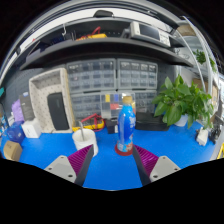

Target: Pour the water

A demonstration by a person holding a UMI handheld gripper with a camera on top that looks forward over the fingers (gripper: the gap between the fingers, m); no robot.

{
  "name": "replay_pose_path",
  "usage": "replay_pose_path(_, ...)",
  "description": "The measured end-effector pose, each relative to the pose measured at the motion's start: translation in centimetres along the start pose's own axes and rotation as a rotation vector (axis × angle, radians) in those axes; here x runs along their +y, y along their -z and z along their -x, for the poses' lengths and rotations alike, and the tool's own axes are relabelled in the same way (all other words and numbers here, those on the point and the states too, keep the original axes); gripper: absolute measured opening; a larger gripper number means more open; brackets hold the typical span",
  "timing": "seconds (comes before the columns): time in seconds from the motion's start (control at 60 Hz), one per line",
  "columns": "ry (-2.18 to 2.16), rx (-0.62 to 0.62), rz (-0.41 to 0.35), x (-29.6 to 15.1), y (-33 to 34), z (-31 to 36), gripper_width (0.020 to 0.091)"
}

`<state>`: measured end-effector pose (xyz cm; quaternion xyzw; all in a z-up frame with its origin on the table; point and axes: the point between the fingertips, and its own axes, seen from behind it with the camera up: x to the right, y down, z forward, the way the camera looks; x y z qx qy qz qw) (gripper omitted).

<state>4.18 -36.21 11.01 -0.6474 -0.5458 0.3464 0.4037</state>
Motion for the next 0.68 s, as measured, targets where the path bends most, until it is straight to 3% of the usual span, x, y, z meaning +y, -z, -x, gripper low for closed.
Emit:
replay_pose_path(0.333, 0.064, -0.121, -0.019, -4.5, 8.8, 8.6, 0.08)
replay_pose_path(0.683, 0.071, -0.147, -0.079, -6.7, 11.0, 11.6, 0.0811)
